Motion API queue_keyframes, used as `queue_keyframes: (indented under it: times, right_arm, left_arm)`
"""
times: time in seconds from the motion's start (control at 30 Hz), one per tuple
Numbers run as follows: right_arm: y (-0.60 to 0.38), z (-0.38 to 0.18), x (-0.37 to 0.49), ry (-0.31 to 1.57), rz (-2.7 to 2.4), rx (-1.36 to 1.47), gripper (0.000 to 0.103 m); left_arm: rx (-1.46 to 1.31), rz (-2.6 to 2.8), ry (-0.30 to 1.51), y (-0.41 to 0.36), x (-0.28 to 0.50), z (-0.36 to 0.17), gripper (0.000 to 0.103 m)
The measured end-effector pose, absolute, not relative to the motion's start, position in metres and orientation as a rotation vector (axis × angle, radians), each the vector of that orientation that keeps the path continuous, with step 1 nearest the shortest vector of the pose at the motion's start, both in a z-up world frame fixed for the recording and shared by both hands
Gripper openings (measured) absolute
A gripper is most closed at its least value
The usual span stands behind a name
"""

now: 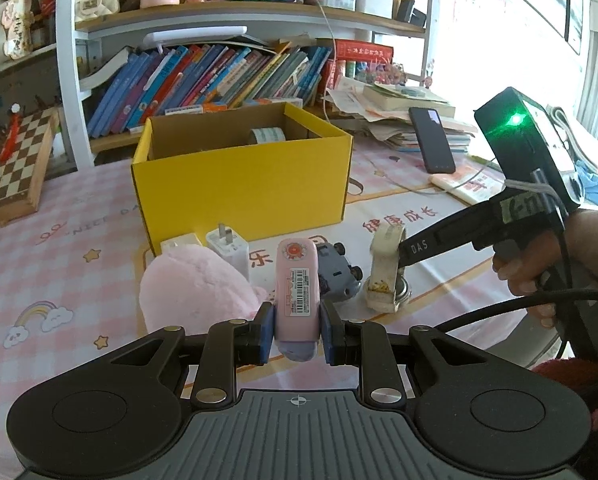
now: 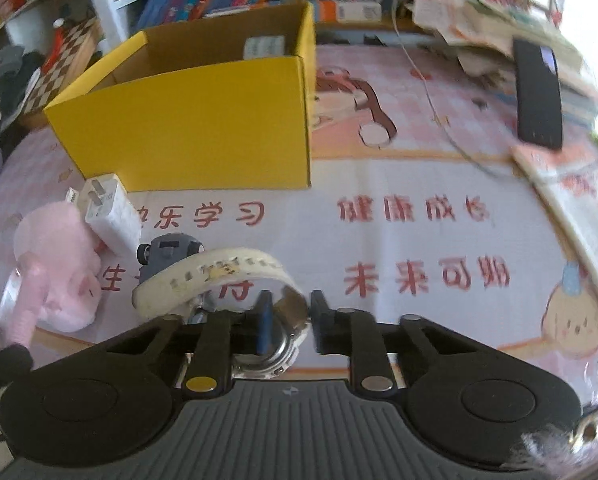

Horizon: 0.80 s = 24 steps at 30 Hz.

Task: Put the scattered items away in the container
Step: 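Lift the pink case with the left gripper while the right gripper lifts the watch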

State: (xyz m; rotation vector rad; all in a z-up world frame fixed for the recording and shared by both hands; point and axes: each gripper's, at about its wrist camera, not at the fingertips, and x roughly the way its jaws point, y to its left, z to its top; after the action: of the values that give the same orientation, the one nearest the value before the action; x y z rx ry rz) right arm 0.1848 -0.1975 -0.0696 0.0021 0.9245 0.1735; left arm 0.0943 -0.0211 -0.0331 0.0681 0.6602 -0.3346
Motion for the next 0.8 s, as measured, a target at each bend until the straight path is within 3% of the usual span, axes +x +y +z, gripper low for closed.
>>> queue_keyframes:
  times: [0.17,0.8]
  right_arm:
    - [-0.200,-0.063,0.180,0.904,0.201,0.016,0.006]
    - [-0.190,-0.001,0.155,0.694,0.277,-0.102,0.005]
  left_arm:
    - [0.064,-0.344,0.653,-0.021,0.094,-0.030,0.023]
    - [0.048,-0.365,0.563,-0.015,0.100,-0.003,0.023]
